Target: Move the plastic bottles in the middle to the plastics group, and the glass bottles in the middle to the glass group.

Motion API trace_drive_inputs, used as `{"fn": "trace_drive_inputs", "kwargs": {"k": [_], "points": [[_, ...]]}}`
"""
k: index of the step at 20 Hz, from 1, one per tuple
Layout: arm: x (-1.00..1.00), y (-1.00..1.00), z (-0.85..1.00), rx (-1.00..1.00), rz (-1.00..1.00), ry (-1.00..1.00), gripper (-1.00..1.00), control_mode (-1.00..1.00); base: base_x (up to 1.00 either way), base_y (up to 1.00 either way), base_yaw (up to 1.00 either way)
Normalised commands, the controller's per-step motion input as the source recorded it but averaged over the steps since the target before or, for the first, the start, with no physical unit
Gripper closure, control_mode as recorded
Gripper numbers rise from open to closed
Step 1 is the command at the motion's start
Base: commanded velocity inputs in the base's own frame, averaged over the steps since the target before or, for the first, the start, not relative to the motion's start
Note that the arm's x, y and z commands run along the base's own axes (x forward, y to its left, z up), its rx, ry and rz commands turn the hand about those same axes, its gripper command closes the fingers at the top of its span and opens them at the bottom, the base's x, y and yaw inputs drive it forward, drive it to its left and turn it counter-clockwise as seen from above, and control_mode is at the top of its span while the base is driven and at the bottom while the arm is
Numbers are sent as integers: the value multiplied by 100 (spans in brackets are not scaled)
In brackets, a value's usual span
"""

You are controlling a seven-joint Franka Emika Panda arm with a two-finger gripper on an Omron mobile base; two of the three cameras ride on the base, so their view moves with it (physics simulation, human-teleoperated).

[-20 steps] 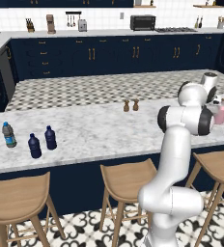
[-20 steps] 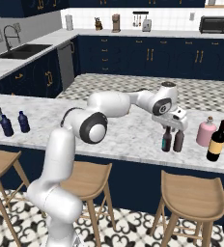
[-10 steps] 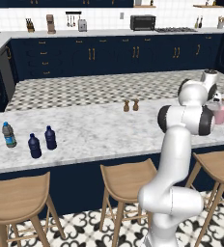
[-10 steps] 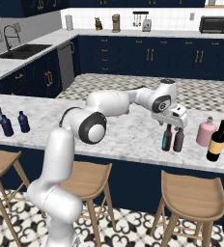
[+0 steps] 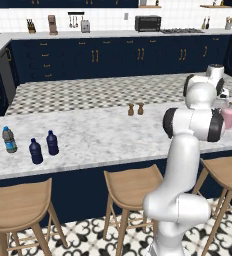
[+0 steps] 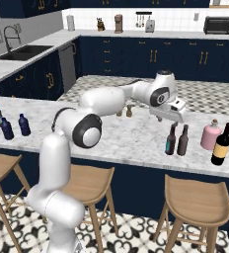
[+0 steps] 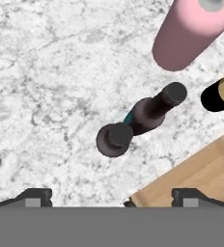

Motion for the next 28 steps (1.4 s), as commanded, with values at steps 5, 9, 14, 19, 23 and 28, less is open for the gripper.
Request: {"fn": "trace_drive_inputs", "kwargs": {"k": [5,9,14,19,23,28], "points": [[-65,58,1,0,0,0,-100,-100,0,0,0],[-63,79,0,0,0,0,-100,-100,0,0,0],[-60,84,0,0,0,0,-100,-100,0,0,0],[-63,82,3,0,0,0,-100,-100,0,0,0],[-76,73,7,0,0,0,-100,-100,0,0,0],[-83,69,9,0,0,-1,-100,-100,0,0,0]]}}
